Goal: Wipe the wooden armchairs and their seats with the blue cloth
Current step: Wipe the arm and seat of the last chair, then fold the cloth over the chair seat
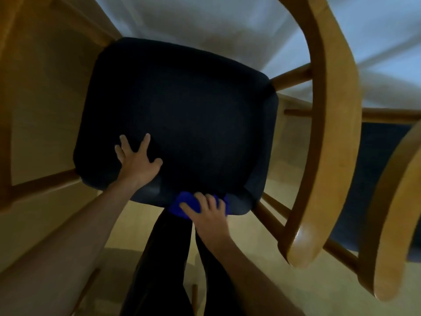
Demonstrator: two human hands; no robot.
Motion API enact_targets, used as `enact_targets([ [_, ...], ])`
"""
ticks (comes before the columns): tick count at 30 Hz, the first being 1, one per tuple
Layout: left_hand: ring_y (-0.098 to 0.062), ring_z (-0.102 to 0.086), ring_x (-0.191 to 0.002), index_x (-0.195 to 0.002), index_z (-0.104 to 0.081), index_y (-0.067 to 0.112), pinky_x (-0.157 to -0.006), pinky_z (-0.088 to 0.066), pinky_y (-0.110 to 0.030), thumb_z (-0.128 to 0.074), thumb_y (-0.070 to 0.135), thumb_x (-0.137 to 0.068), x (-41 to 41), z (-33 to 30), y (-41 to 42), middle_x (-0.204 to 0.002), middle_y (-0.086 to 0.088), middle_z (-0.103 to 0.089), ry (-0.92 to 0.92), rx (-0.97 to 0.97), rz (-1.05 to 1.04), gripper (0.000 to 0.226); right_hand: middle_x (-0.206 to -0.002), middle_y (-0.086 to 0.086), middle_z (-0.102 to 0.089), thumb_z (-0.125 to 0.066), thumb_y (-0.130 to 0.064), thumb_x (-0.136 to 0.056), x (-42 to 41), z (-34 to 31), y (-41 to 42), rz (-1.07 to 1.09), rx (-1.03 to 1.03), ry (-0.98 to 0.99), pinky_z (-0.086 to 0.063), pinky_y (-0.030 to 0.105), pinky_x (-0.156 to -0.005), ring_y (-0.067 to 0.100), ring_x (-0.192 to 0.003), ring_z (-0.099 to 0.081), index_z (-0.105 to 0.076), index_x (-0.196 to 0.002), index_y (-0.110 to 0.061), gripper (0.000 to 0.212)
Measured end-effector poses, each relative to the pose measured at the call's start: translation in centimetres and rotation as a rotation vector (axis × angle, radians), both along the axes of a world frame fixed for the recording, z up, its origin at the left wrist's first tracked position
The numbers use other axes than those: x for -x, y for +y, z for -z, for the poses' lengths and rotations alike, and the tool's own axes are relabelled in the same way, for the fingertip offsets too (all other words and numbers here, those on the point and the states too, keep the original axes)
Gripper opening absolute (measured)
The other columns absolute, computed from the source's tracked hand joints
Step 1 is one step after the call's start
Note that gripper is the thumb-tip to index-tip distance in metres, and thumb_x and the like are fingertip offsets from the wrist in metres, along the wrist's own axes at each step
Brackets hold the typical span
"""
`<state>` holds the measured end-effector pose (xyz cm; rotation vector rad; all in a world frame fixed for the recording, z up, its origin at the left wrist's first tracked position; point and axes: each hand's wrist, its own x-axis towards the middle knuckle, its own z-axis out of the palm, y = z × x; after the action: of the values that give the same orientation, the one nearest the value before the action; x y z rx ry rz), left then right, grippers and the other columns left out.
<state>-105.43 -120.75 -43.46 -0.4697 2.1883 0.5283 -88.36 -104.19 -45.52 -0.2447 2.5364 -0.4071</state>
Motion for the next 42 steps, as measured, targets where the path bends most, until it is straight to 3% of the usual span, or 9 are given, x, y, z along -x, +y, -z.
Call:
enact_targets([
  [4,-0.032,0.023,-0.143,-0.151,-0.007,0.04,-0.114,-0.018,-0.049,-0.055,0.026,-0.094,0.0,-0.3,-0.2,-0.155,-0.006,0.029,-0.003,0.009,0.04,0.076,-0.144,0.007,-0.024,-0.067,-0.019,-0.083,-3.3,-0.2,5.1,0.651,-0.071,-0.209,-0.036,0.051,-0.106,0.031,-0.133,-0.031,-0.033,-0.137,-0.033,0.065],
  [10,-0.034,0.01,-0.146,-0.152,-0.016,0.031,-0.115,-0.016,-0.046,-0.053,0.027,-0.095,0.8,-1.8,0.0,-0.158,-0.011,0.017,-0.07,0.002,0.094,0.068,-0.135,0.013,-0.037,-0.055,-0.01,-0.092,1.5,-2.3,0.9,1.311,0.137,-0.12,-0.041,0.035,-0.092,0.028,-0.118,-0.043,-0.039,-0.132,-0.017,0.044],
  [12,-0.031,-0.018,-0.143,-0.147,-0.032,0.023,-0.112,-0.025,-0.037,-0.053,0.028,-0.095,1.5,-3.3,0.3,-0.158,-0.012,-0.013,-0.107,-0.068,0.154,0.057,-0.131,0.007,-0.044,-0.056,-0.014,-0.093,3.8,-3.7,0.5,1.285,0.299,-0.114,-0.039,0.027,-0.09,0.018,-0.112,-0.048,-0.04,-0.13,-0.017,0.04],
  [15,-0.017,-0.051,-0.119,-0.14,-0.043,0.021,-0.092,-0.039,-0.023,-0.058,0.026,-0.091,2.8,-7.4,2.2,-0.137,-0.003,-0.052,-0.13,-0.287,0.161,0.051,-0.116,-0.002,-0.056,-0.061,-0.011,-0.087,8.7,-7.6,0.6,1.145,0.516,-0.073,-0.048,0.027,-0.085,0.011,-0.099,-0.057,-0.045,-0.115,-0.025,0.035],
  [20,-0.008,-0.052,-0.107,-0.139,-0.042,0.024,-0.082,-0.04,-0.021,-0.062,0.013,-0.088,6.5,-16.8,5.0,-0.124,0.006,-0.054,0.035,-0.529,0.187,0.056,-0.102,-0.009,-0.06,-0.061,-0.003,-0.083,14.5,-16.9,1.9,1.042,0.756,-0.02,-0.052,0.025,-0.076,0.001,-0.086,-0.061,-0.047,-0.109,-0.022,0.035],
  [26,-0.013,-0.059,-0.101,-0.117,-0.058,0.021,-0.082,-0.051,-0.027,-0.06,0.017,-0.091,10.5,-26.4,4.8,-0.109,0.004,-0.061,0.175,-0.509,0.5,0.027,-0.101,0.007,-0.062,-0.047,0.006,-0.088,16.9,-26.4,3.0,0.973,0.938,0.027,-0.051,0.037,-0.077,0.022,-0.089,-0.061,-0.055,-0.105,-0.019,0.03],
  [32,-0.012,-0.058,-0.096,-0.113,-0.06,0.021,-0.078,-0.048,-0.026,-0.052,0.011,-0.094,10.6,-34.2,5.2,-0.107,0.003,-0.062,0.278,-0.486,0.735,0.023,-0.108,-0.003,-0.06,-0.057,-0.005,-0.088,17.1,-33.0,4.7,0.842,0.85,0.02,-0.055,0.028,-0.078,0.013,-0.097,-0.062,-0.051,-0.115,-0.02,0.031],
  [36,-0.015,-0.058,-0.093,-0.108,-0.061,0.025,-0.083,-0.049,-0.033,-0.052,0.013,-0.092,9.6,-38.7,5.4,-0.102,0.004,-0.063,0.439,-0.385,0.899,0.022,-0.095,-0.016,-0.061,-0.06,-0.017,-0.091,17.0,-37.4,6.0,0.502,0.492,0.246,-0.042,0.009,-0.071,-0.001,-0.087,-0.057,-0.057,-0.108,-0.025,0.018],
  [42,-0.016,-0.058,-0.096,-0.117,-0.057,0.022,-0.087,-0.051,-0.038,-0.05,0.019,-0.094,5.0,-44.2,5.5,-0.108,0.001,-0.062,0.563,-0.194,1.032,0.025,-0.108,-0.004,-0.06,-0.044,-0.016,-0.098,14.0,-42.3,7.4,0.229,0.287,0.451,-0.048,0.025,-0.088,0.009,-0.098,-0.055,-0.057,-0.118,-0.021,0.025],
])
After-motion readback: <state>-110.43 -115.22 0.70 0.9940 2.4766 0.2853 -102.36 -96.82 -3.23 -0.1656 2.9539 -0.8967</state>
